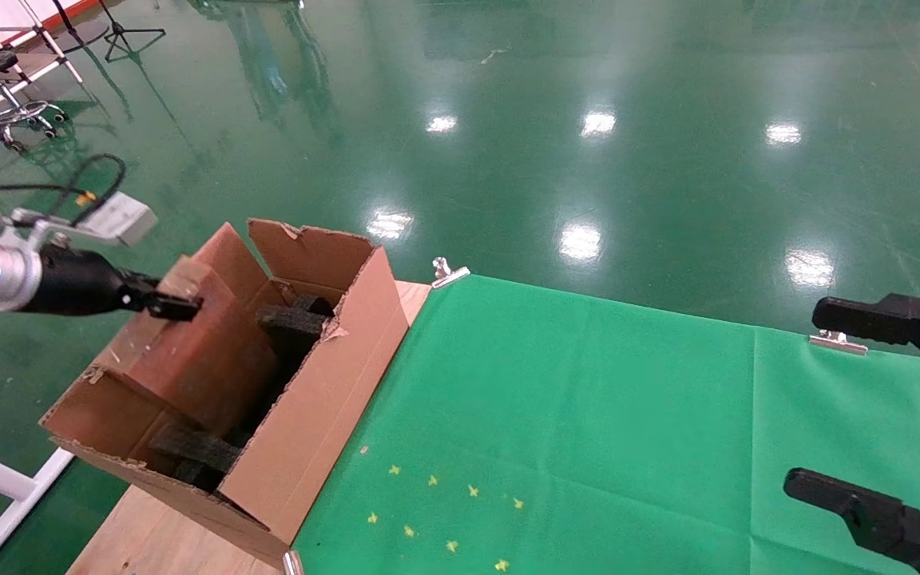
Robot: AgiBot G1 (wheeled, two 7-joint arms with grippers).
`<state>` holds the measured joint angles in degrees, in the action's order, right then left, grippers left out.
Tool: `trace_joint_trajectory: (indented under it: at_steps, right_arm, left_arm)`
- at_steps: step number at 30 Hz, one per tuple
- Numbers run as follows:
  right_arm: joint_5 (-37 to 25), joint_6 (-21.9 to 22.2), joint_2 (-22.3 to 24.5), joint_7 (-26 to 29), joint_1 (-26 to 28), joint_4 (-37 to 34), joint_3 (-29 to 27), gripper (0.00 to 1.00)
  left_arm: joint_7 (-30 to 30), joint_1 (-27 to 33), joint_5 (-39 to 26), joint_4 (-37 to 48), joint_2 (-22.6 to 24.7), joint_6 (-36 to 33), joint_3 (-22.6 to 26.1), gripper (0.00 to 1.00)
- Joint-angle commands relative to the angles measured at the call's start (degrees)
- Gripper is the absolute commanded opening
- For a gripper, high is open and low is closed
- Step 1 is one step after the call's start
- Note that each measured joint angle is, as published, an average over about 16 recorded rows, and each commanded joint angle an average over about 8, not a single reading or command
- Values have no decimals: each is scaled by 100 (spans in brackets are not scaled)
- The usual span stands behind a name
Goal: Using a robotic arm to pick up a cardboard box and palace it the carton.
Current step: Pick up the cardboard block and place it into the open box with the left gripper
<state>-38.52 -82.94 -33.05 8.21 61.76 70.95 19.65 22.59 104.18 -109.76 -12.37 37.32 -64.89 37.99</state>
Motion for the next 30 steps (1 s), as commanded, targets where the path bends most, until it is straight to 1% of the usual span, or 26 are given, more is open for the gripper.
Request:
trace_joint_trajectory:
  at_steps: [1, 11, 12, 19, 20, 30]
  right_arm:
    - [0, 0, 0, 0, 0, 0, 0, 100]
    - [0, 0, 0, 0, 0, 0, 0, 100]
    - [0, 0, 0, 0, 0, 0, 0, 100]
    - [1, 1, 1, 0, -1, -1, -1, 100]
    - [2, 1, 1, 0, -1, -2, -1, 100]
    - [2, 1, 1, 0, -1, -2, -1, 100]
  left_arm:
    - [-90, 13, -25, 186, 81, 11, 22, 0]
    - [-288, 31, -153, 704, 262, 249, 104, 0]
    - [-293, 38, -145, 742, 271, 257, 98, 6]
    - [-313, 73, -45, 954, 300, 284, 21, 93]
    - [-315, 75, -37, 969, 301, 287, 14, 100]
    - [-310, 78, -32, 942, 295, 265, 18, 100]
